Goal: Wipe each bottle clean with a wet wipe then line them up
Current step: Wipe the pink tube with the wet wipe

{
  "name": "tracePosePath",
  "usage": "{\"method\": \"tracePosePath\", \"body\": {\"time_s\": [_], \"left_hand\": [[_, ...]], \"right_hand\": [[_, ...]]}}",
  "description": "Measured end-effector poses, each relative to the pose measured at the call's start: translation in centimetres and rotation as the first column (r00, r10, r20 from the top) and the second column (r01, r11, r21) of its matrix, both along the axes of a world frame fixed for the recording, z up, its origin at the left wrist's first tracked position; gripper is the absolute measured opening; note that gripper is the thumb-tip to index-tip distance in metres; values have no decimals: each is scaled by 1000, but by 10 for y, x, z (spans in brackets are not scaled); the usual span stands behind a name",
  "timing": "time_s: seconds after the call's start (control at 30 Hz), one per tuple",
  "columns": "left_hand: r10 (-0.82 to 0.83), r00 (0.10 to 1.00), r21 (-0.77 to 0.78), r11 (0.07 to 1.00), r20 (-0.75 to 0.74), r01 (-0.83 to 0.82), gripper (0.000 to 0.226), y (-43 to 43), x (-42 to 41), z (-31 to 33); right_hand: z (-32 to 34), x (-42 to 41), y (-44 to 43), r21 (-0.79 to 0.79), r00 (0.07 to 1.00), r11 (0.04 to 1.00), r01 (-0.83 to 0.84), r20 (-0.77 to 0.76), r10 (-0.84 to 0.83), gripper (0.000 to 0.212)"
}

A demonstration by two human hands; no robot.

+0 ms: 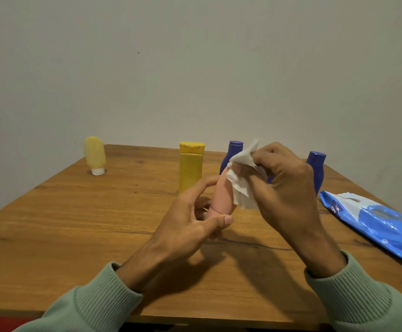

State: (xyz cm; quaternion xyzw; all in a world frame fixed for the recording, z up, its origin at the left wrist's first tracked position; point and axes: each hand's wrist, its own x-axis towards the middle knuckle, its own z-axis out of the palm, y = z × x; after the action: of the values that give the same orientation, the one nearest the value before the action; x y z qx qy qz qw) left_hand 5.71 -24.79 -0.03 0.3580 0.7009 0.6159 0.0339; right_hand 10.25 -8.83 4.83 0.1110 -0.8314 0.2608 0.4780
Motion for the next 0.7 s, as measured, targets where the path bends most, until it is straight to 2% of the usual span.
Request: {"method": "tracePosePath", "body": {"time_s": [0.17,0.33,0.5,0.63,0.7], "left_hand": [[-52,997,99,994,50,47,61,-3,1,2],[-74,995,109,992,64,67,64,-2,1,3],[-70,991,157,986,113,52,61,-4,2,5],[-114,985,120,988,131,99,67,-5,1,6],[-113,985,153,984,132,92,64,-5,1,7]], "right_hand": [[-3,1,-4,86,994,992,-88,70,83,16],[-1,1,-3,3,999,999,-36,-4,37,17],[-3,0,-3,49,993,995,-89,79,85,16],[1,0,1,-11,999,999,-31,9,31,17],[1,1,-2,-17,999,999,-48,10,48,17]]}}
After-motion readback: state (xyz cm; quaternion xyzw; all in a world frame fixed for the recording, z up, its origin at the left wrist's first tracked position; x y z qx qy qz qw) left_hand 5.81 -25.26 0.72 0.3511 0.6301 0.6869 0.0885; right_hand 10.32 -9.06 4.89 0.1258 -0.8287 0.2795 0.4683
